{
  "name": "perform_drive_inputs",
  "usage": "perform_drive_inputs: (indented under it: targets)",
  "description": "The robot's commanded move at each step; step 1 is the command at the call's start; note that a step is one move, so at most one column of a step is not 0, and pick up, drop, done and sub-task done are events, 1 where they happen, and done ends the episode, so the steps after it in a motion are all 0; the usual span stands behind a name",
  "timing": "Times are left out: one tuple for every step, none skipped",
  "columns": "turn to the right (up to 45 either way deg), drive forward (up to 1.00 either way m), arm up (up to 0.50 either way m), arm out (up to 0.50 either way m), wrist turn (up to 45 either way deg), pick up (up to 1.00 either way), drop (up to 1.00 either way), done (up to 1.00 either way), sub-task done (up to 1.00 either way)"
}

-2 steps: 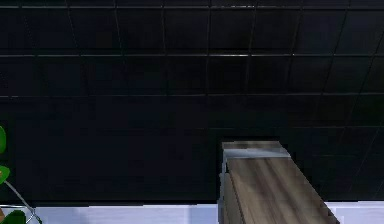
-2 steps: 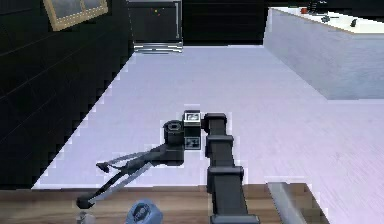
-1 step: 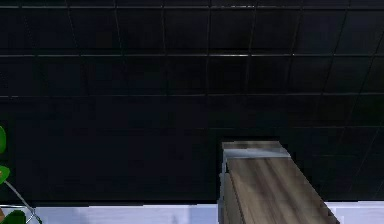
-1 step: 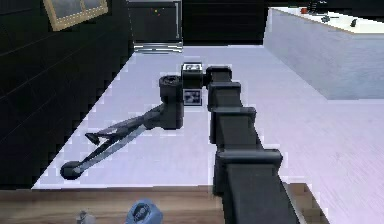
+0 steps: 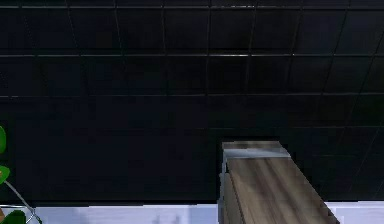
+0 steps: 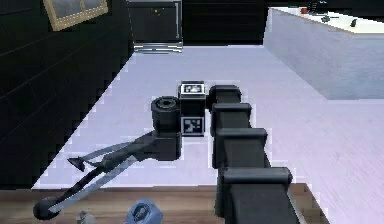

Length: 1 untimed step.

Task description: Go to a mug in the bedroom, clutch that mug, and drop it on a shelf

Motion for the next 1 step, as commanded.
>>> perform_drive_inputs:
  targets:
    - [0.0, 0.00, 0.00, 0.00, 0.0, 0.00, 0.00, 1.00, 0.00]
